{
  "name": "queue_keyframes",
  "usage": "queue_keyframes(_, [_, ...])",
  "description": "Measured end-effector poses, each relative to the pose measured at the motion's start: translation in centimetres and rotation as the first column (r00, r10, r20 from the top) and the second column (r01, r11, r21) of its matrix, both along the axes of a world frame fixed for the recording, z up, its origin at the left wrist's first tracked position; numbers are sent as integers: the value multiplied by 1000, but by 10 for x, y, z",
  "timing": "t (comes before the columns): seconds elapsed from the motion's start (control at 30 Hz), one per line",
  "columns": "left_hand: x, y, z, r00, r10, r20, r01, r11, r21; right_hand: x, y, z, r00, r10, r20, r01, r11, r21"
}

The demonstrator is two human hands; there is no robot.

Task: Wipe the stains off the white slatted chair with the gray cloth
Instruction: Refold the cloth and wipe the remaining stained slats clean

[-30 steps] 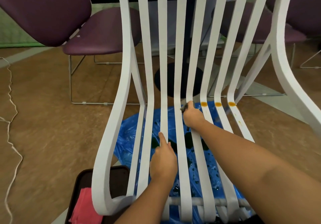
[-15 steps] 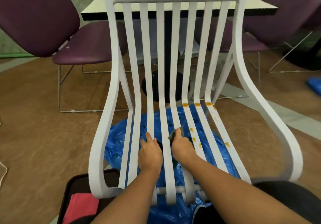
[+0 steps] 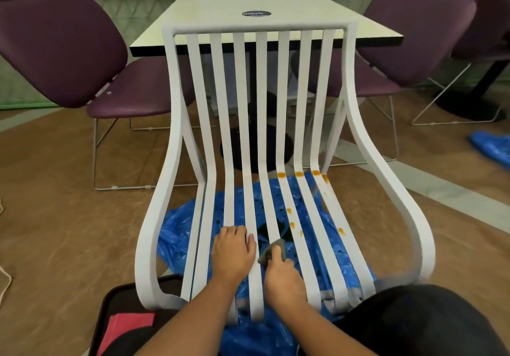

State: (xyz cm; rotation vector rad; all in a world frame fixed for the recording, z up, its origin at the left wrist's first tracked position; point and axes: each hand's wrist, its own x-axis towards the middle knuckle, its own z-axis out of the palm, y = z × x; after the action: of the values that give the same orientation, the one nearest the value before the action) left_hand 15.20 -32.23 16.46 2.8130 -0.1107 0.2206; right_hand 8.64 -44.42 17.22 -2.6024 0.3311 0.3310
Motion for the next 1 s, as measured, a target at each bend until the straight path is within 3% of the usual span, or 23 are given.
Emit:
queue_keyframes(0.2, [-5,2,-3,998,-21,-65,22,1000,3,20,0,2,1000,-5,-29,6,999,40])
queue_keyframes(0.47, [-4,1,-6,999,-26,-44,25,1000,-14,90,-1,-1,1000,-11,25,8,992,124])
queue_keyframes(1.0, [10,-4,-10,994,-61,-87,65,997,41,289,-1,-25,998,37,-41,-36,999,26])
